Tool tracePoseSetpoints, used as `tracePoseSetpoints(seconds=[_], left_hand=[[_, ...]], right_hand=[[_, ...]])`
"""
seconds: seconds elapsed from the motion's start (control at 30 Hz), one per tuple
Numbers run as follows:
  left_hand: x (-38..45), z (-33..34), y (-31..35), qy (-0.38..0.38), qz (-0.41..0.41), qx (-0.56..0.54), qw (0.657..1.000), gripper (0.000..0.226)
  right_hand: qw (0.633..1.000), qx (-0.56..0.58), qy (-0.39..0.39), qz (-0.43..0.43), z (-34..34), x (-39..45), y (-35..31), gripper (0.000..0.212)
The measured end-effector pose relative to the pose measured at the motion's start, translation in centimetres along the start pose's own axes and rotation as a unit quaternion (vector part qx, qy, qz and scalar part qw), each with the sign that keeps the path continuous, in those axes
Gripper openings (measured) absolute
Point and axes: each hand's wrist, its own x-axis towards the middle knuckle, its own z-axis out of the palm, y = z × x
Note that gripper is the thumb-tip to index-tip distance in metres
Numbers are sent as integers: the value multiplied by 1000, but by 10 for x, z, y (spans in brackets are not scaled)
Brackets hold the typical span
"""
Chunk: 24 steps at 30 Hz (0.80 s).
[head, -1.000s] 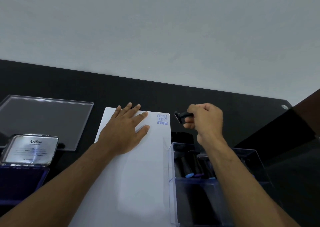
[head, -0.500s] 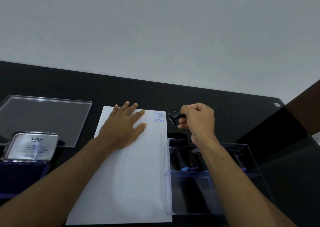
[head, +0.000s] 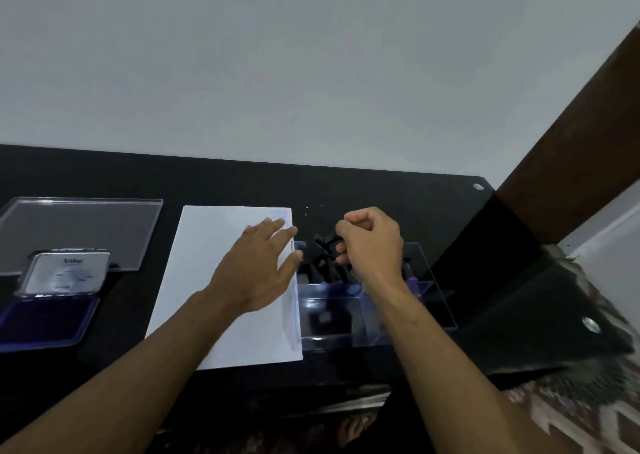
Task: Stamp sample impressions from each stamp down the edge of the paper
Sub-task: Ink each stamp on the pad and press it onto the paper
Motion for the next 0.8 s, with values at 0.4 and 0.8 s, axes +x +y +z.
tracePoseSetpoints(seconds=[0.4,0.8], left_hand=[[-36,21,40,35,54,-20,998,68],[-36,32,35,52,66,-33,996,39]], right_hand=[[975,-206,-24,-76,-54,-60,40,12],[892,-426,-103,-110,-40,-63,47,23]])
